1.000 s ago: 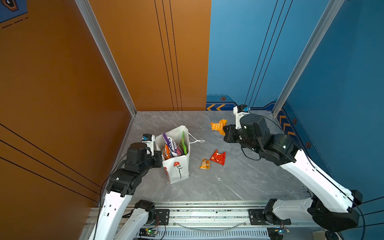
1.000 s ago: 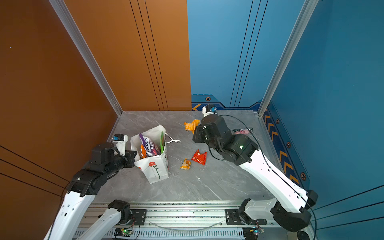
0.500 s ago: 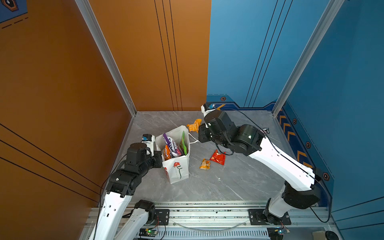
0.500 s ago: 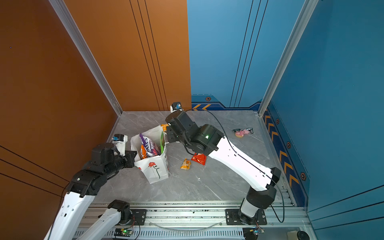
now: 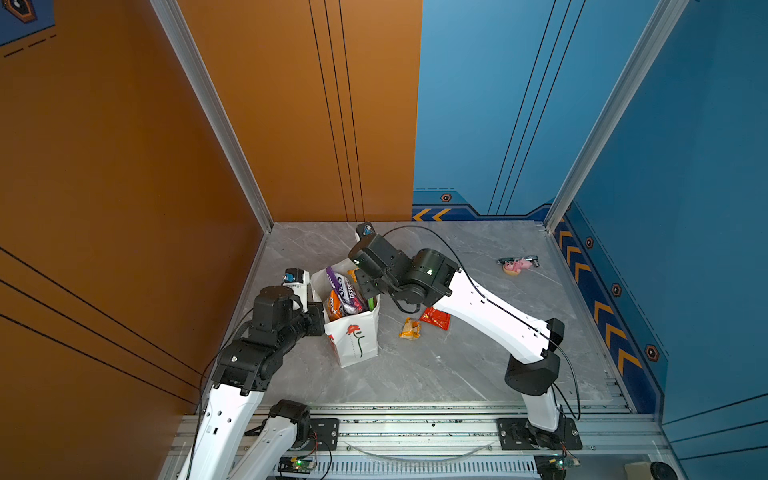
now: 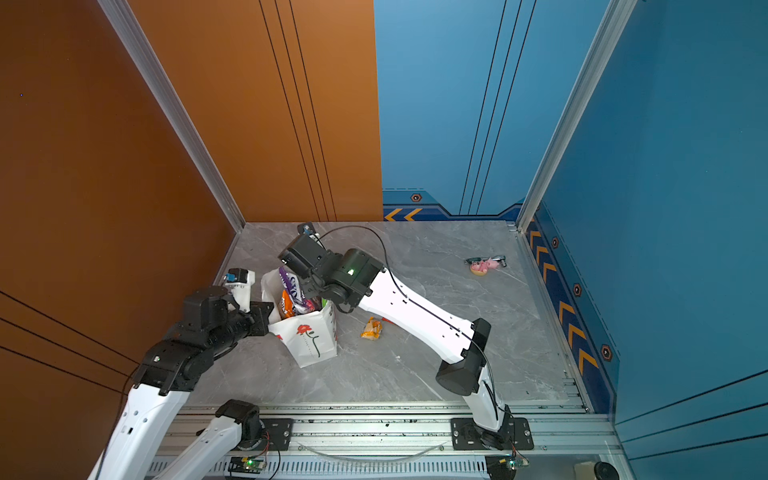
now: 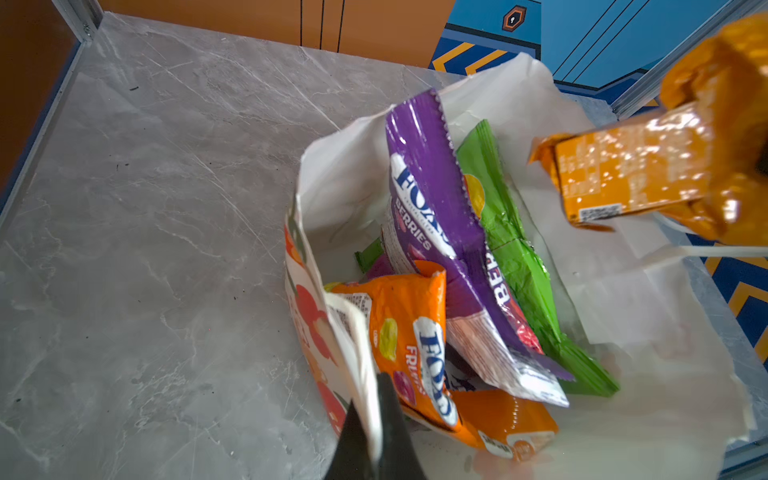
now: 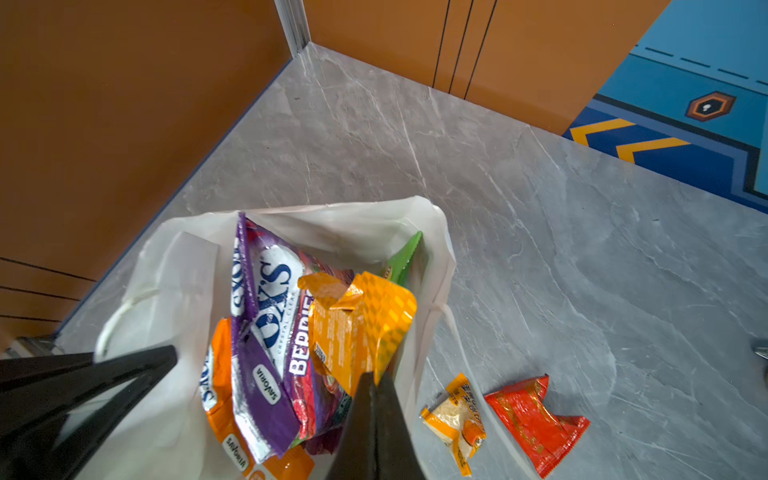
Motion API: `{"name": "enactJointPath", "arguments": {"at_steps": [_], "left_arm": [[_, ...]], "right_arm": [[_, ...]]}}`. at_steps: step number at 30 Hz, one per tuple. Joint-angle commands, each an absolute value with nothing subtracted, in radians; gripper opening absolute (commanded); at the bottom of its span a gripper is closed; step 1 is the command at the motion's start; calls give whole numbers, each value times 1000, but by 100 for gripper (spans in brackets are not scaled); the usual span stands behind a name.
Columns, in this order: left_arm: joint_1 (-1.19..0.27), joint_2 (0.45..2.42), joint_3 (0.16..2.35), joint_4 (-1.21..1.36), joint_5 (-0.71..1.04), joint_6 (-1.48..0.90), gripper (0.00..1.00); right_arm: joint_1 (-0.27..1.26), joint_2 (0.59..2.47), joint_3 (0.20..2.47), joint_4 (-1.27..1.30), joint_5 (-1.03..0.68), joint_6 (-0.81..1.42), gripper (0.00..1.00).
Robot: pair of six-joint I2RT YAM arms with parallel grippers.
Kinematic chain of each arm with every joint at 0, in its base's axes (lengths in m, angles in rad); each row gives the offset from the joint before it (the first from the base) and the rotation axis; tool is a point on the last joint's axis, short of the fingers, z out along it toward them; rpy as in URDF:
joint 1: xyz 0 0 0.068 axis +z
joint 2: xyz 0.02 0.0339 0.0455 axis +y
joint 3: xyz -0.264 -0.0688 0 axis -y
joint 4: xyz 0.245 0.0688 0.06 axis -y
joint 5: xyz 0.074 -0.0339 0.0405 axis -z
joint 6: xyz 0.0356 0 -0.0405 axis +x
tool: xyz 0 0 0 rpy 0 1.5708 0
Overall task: Place the snacks into the paper bag
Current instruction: 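Lower the orange wrapper into the paper bag and open the right gripper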
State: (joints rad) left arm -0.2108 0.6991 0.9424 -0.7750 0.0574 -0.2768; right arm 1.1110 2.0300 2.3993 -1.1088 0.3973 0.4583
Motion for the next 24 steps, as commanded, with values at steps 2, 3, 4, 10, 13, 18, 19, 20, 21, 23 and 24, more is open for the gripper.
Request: {"name": "enactJointPath", "arguments": {"at_steps": [2,3,4,10,13,18,19,20,21,23,24], "left_arm": [[-218,670,957,-658,55,-256,0],[-218,669,957,-658,55,-256,0],[-218,670,957,-658,55,-256,0],[-218,668,957,-658,52,-256,0],[-218,669,957,-658,52,-256,0],[-218,669,958,-659,52,-256,0],[-218,669,957,-658,52,-256,0],[-218,669,957,-658,52,-256,0],[-218,669,958,-658,52,-256,0],[-218,669,957,-658,53,-256,0],[-218,667,957,-658,54,-256,0]], "right_arm": [[1117,2041,2441,-1158,465,429,0],[1117,2049,2446,-1158,469,424,0],[1118,2058,2454,-1159,471,417,0],[1120,2126,2495,-1159,492,390,0],[1120,2155,2522,-1158,495,377,0],[1123,2194,2553,-1137,421,357,0],[1127,2203,2553,-1129,414,352,0],[1130,2211,2555,-1126,408,349,0],[1132,2221,2558,-1122,398,348,0],[1133,2239,2562,-1117,365,351,0],[1132,2249,2565,-1113,343,355,0]]}}
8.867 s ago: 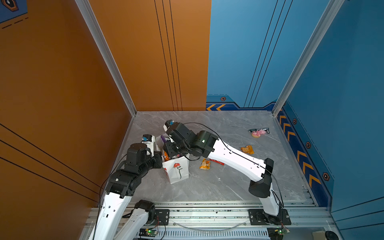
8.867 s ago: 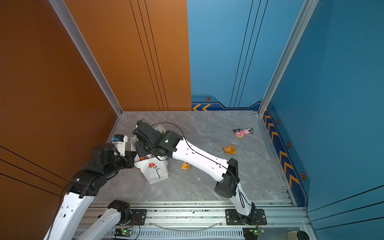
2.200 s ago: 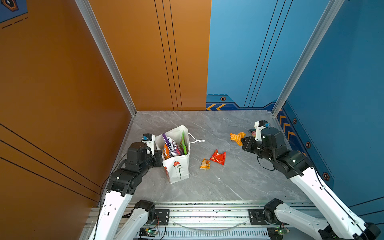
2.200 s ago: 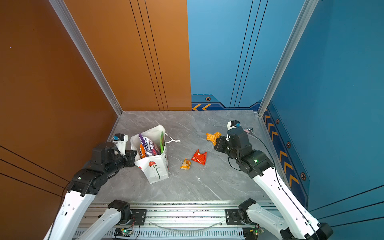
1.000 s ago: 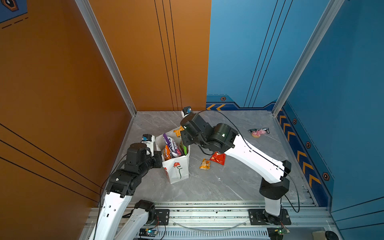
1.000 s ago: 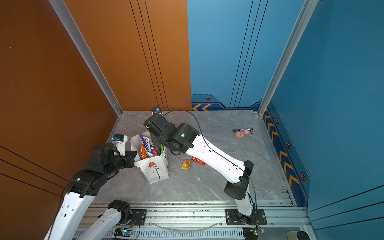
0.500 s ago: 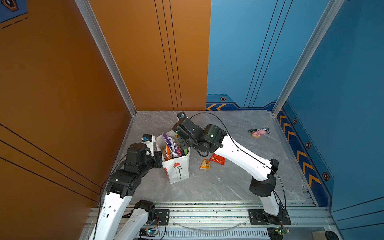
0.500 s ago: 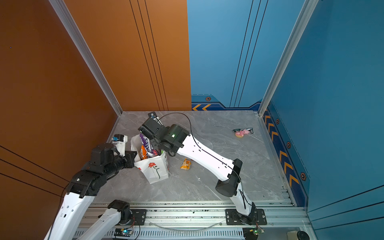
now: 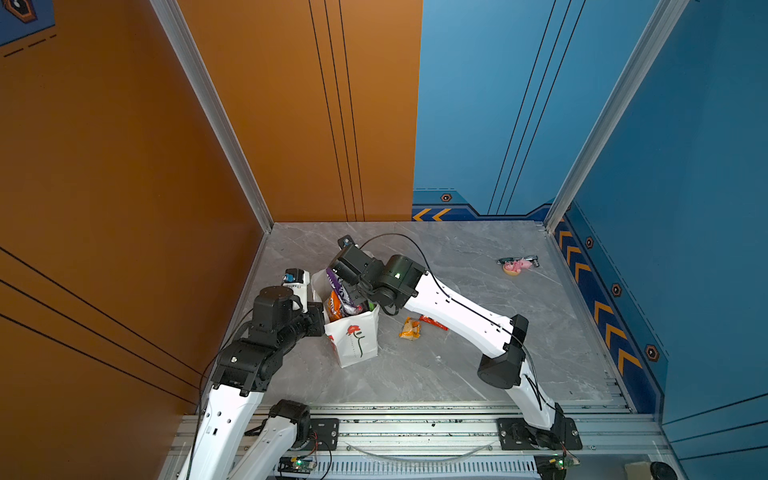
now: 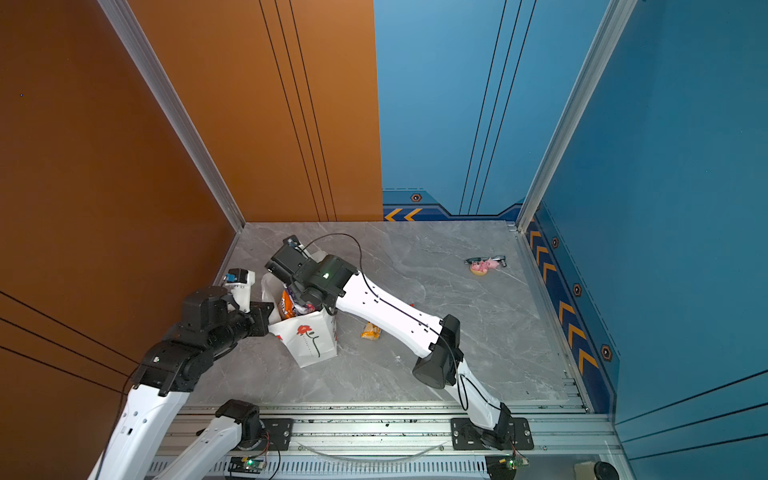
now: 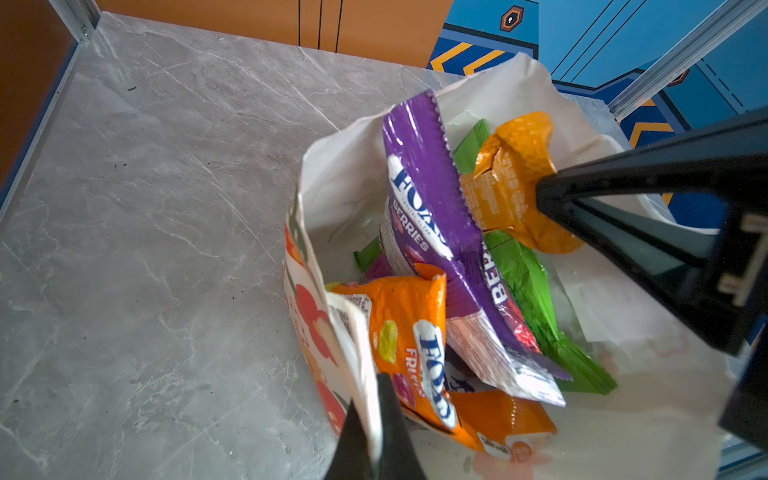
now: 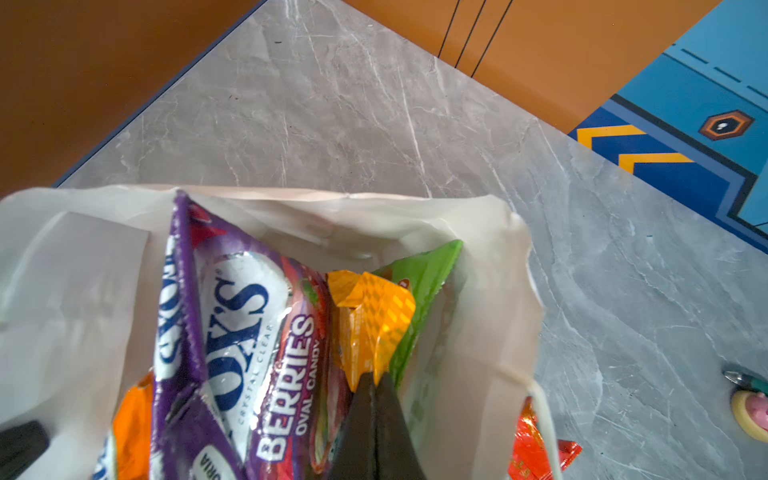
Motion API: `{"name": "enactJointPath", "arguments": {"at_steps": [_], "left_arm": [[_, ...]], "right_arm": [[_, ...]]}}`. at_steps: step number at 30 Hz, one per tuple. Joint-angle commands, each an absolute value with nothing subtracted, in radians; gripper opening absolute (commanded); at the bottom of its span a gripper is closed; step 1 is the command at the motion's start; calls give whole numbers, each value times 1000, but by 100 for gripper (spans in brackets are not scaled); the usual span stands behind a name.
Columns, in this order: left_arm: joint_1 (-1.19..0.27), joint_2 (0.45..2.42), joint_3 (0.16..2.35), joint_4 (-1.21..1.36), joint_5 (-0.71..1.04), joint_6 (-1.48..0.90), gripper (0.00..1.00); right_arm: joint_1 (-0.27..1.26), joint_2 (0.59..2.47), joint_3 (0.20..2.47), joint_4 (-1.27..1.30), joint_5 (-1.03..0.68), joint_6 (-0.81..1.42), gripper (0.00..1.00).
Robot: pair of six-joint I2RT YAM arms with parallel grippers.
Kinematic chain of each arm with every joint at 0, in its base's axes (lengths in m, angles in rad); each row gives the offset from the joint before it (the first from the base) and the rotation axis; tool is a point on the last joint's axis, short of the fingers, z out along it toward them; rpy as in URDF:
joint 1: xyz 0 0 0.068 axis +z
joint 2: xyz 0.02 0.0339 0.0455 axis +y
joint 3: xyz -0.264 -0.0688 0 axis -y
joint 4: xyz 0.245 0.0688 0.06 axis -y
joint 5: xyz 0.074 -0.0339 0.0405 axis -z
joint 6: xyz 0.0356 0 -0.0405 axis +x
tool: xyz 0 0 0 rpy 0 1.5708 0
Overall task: Place the snacks into the paper bag
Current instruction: 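Lower the orange wrapper into the paper bag and open the right gripper, then lift the right gripper out of the bag and move toward the red wrapper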
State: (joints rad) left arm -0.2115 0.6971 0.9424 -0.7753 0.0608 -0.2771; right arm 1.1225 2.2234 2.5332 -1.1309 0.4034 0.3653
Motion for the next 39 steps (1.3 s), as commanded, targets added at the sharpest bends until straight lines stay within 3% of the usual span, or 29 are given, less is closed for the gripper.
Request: {"name": "enactJointPath", "arguments": {"at_steps": [1,14,16,30,34,39], "left_arm": [[-218,666,957,-658,52,-256,0],[-217,661,956,-655,41,-256,0],[-216,660,954,-655,42,-256,0],[-216,664,954,-655,39,-256,0],[-216,664,955,-655,35,-256,0],[-216,663,954,-655,30,-256,0]], "right_arm": [[1132,2259,2567,-1107,318,362,0],[1100,2291,2571,-1079,166,405,0],[1102,2281,2569,-1074,171,407,13],[1145,2184,2565,-1069,254,380,51],[1157,2134,2539,-1071,337,352,58],[1169,2027,2461,-1065,386,348,60]]}}
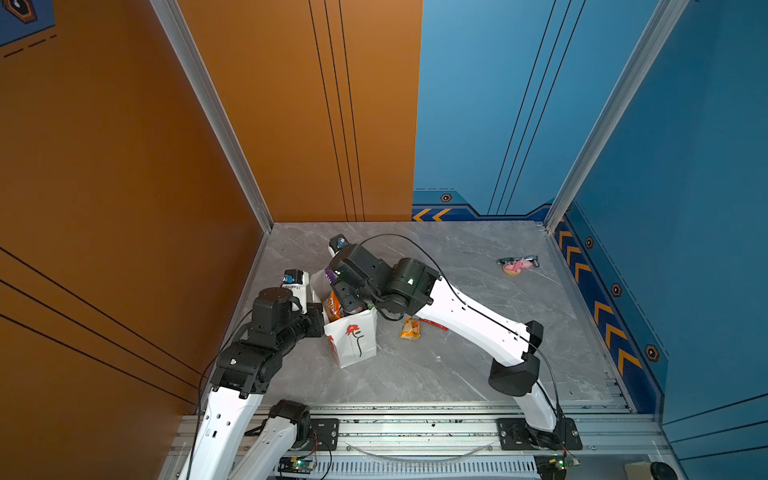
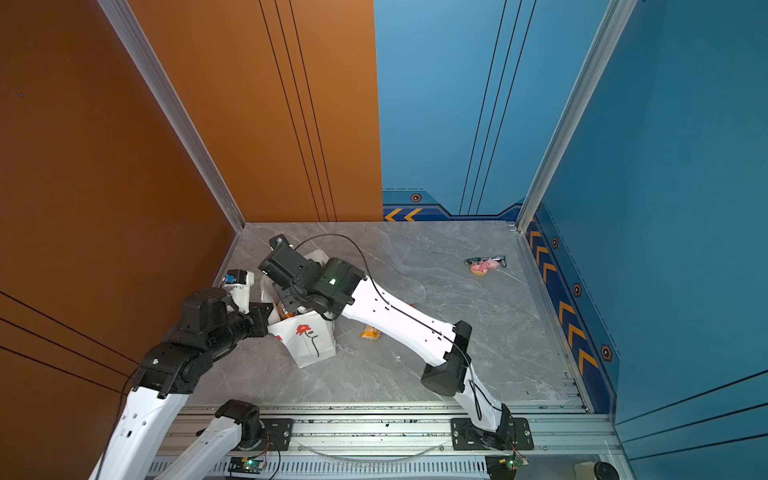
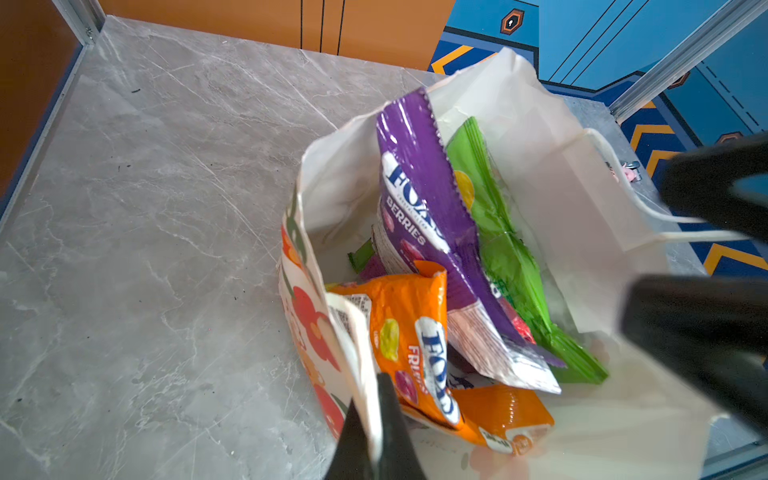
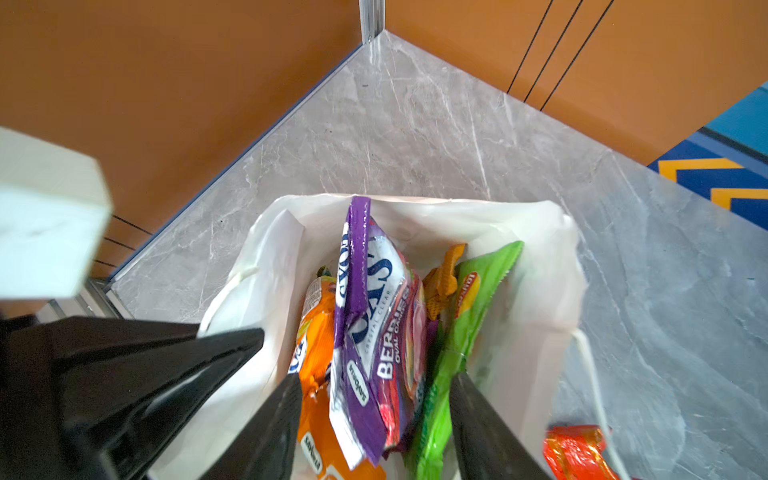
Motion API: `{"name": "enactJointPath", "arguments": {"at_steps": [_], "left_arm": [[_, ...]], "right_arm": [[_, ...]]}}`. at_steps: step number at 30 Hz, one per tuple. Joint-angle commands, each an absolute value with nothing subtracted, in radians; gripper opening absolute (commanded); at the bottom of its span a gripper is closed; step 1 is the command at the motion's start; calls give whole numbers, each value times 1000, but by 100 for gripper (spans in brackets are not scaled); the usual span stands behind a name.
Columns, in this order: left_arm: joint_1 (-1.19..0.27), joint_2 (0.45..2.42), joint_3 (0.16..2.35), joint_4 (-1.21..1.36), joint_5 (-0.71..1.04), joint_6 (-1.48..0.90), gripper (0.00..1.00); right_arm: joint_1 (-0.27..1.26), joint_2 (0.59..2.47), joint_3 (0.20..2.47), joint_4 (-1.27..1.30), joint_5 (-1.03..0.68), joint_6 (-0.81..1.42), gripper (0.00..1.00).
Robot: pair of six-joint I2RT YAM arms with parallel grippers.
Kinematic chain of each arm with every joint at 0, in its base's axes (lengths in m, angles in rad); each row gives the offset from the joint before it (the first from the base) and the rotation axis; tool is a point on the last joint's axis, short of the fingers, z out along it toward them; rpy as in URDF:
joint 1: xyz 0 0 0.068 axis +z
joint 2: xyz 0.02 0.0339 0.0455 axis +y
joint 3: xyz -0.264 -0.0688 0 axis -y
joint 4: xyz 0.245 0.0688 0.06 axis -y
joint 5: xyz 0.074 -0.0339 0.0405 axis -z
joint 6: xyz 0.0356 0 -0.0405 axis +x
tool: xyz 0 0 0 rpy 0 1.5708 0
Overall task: Place the snacks into the paper bag
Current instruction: 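Lift the right gripper out of the bag and move toward the red wrapper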
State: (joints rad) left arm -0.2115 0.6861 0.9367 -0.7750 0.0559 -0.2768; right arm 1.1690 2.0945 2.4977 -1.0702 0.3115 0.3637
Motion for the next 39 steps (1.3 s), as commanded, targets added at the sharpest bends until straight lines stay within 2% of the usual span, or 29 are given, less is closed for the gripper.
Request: {"name": "enactJointPath", "arguments": {"at_steps": [1,5,10,17,26,30,39], "left_arm": [[-216,663,954,-655,29,-256,0],[-216,661,955,-655,29,-256,0],[-214,659,953,-655,28,-256,0],[-213,660,954,-655,29,-258,0],[-213,662,953,-655,27,-256,0],[-212,663,953,-655,27,-256,0],[-213,666,953,-655,28,-256,0]], "right_arm": [[1174,2006,2444,-1060,402,342,60],[1192,1865,2278,-998,491,317,62],[1173,1605,1912,-810,592,331,68],[1016,1359,1504,-636,484,522,69],[798,1246,1196,-509,266,665,71],[720,1230,1089,-473,203,699,78],[654,1344,1019,-440,78,648,83]]}}
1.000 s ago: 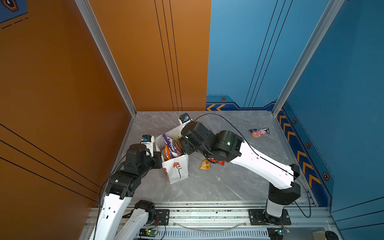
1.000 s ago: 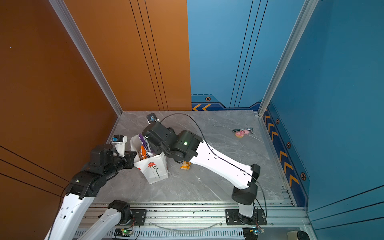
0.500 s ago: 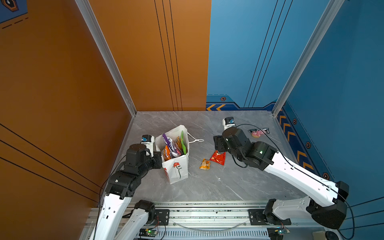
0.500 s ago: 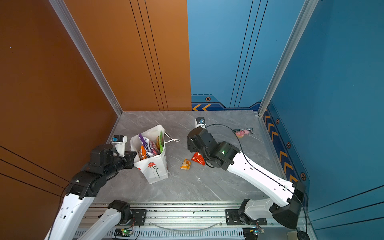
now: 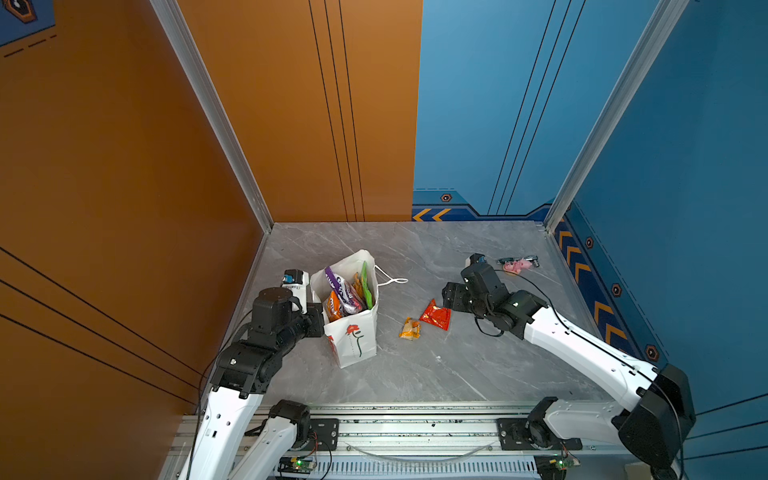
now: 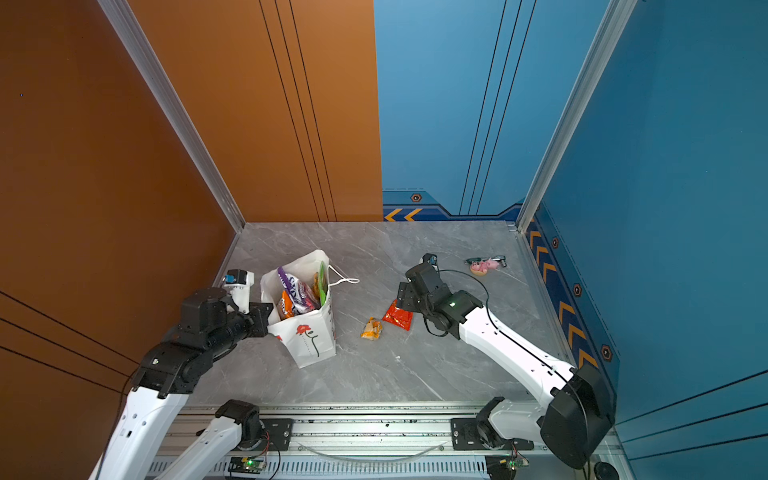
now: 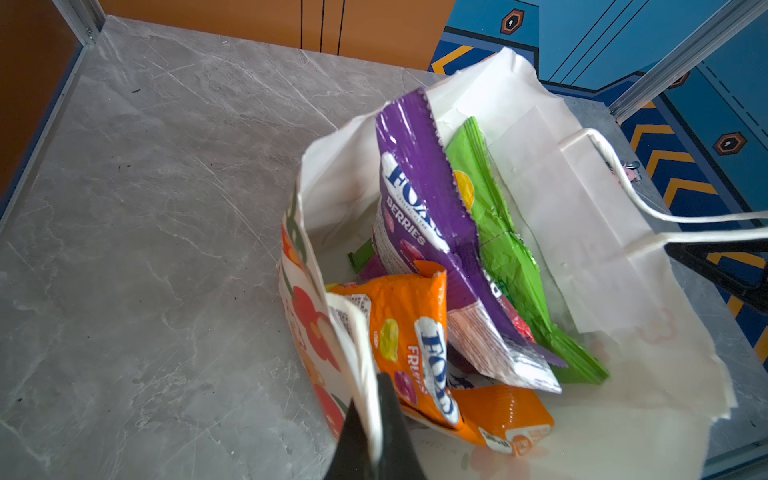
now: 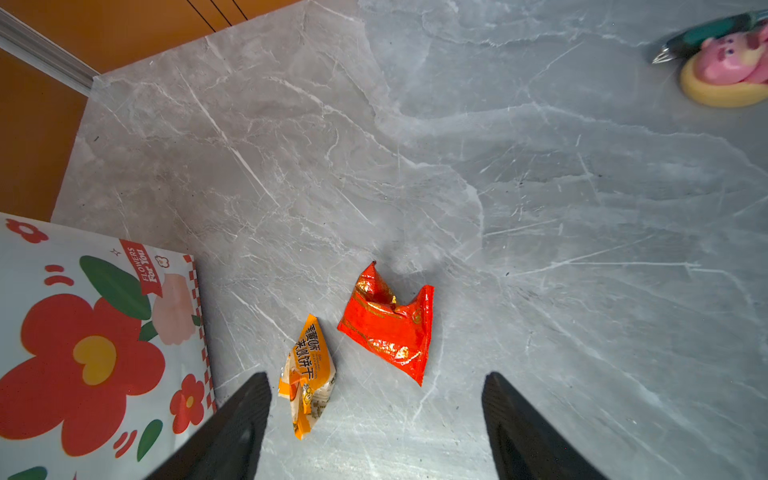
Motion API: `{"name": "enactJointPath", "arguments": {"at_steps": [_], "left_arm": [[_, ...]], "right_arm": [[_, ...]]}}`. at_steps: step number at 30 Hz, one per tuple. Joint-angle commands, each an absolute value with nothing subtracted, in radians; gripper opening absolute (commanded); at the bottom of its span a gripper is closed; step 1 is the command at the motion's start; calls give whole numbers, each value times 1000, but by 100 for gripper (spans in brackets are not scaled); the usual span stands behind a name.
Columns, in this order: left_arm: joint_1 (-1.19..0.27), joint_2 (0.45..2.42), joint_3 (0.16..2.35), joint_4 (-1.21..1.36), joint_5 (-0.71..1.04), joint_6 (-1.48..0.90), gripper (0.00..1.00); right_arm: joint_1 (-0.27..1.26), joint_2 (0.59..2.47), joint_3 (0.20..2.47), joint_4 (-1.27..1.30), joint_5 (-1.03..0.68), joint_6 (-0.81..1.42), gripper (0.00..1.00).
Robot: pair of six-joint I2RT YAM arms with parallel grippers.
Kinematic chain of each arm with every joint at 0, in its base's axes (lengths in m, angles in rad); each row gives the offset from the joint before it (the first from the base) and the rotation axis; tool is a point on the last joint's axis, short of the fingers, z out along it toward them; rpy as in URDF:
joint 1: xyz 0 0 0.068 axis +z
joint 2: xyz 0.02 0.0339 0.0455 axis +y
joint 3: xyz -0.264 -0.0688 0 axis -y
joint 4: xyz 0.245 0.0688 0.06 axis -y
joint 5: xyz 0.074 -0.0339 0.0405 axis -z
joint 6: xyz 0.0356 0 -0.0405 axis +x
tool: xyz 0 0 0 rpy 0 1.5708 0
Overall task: Place the snacks into the paper bag
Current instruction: 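Lift the right gripper out of the bag and move toward the red wrapper, then lower the right gripper onto the red candy wrapper and close it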
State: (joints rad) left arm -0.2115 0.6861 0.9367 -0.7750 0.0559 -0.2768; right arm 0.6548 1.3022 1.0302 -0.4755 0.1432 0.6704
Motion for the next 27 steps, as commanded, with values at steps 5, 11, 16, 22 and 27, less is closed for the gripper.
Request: {"name": "enactJointPath", "arguments": {"at_steps": [5,11,16,22,27], "left_arm": [[-212,666,952,-654,26,-256,0],[-213,666,953,-654,26,-256,0],[-212,665,953,-655,25,-256,0],[-213,658,952,-655,21,-255,0],[-213,656,953,-655,22,-256,0]], "right_arm": [[645,1447,1045,-462,46,611,87],[638,1522,1072,-476,52,595,93],[612,1576,1080,-472,49,593,94],[603,1626,1095,-453,34,589,92],[592,1693,1111,-448,-25,566,90]]}}
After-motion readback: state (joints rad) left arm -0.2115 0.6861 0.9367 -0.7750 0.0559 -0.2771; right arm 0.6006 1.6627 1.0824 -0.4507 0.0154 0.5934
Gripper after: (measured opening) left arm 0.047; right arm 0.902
